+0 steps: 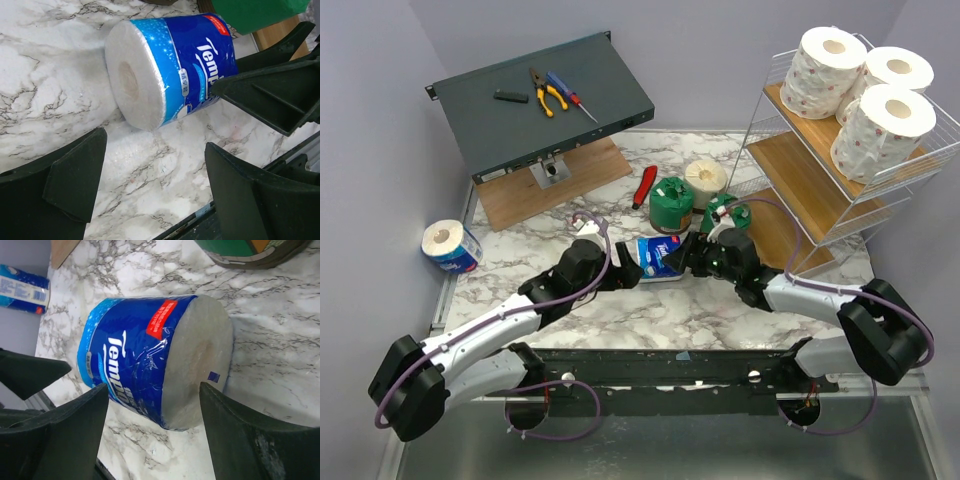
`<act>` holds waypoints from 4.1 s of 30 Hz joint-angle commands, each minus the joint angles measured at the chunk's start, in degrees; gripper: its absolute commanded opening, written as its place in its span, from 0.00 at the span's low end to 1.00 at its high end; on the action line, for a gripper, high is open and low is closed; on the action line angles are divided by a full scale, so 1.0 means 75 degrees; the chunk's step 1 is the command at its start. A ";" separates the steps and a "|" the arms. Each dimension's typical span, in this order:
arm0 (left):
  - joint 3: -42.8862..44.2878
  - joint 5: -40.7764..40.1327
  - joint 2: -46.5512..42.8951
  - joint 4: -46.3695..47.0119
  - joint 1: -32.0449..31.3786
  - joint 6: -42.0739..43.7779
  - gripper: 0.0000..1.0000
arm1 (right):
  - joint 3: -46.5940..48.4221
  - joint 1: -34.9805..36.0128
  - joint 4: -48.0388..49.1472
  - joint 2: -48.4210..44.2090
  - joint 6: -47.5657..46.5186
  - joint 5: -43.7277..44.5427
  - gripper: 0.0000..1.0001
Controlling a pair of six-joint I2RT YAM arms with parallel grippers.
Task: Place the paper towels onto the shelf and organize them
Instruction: Adjust the paper towel at the center of the board.
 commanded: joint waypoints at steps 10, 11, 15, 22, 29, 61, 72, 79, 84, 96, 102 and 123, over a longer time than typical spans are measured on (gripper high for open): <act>-0.0019 0.0216 0.0390 0.0516 0.0157 0.0016 0.78 | -0.0427 -0.0028 0.1915 0.0320 0.0609 -0.1573 0.72; -0.0041 0.0216 0.0381 0.0503 0.0169 0.0000 0.78 | -0.0430 -0.0035 0.1937 0.0325 0.0617 -0.1575 0.72; -0.0095 0.0215 0.0359 0.0523 0.0182 -0.0047 0.77 | -0.0436 -0.0039 0.1931 0.0457 0.0676 -0.1466 0.72; -0.0166 0.0297 0.0365 0.0540 0.0191 -0.0144 0.75 | -0.0494 -0.0036 0.2071 0.0883 0.0793 -0.1348 0.74; -0.0266 0.0274 0.0172 0.0536 0.0176 -0.0136 0.75 | -0.0594 -0.0039 0.2537 0.1029 0.0796 -0.1326 0.74; -0.0713 0.0170 -0.0307 0.0538 0.0180 -0.0218 0.74 | -0.0813 -0.0039 0.5231 0.2382 0.0842 -0.1612 0.46; -0.0799 0.0006 -0.0720 0.0483 0.0193 -0.0158 0.74 | -0.0379 0.0041 0.1367 0.0155 -0.0535 -0.0873 0.33; -0.0798 -0.0001 -0.0861 0.0474 0.0201 -0.0149 0.74 | 0.0770 0.0616 -0.2777 -0.1166 -0.2147 0.0726 0.33; -0.0793 0.0004 -0.0858 0.0501 0.0205 -0.0229 0.74 | 0.1726 0.2004 -0.4721 -0.1080 -0.2571 0.2986 0.32; -0.0306 0.0024 -0.0891 0.0231 0.0229 -0.0161 0.74 | 0.4020 0.4299 -0.7321 0.1346 -0.2420 0.6009 0.34; -0.0241 -0.0112 -0.1005 0.0005 0.0239 -0.0113 0.74 | 0.4222 0.4341 -0.7292 0.1295 -0.2252 0.5862 0.57; -0.0073 -0.0031 -0.0930 0.0022 0.0259 0.0090 0.74 | 0.4681 0.4321 -0.6909 -0.0258 -0.2231 0.5282 0.76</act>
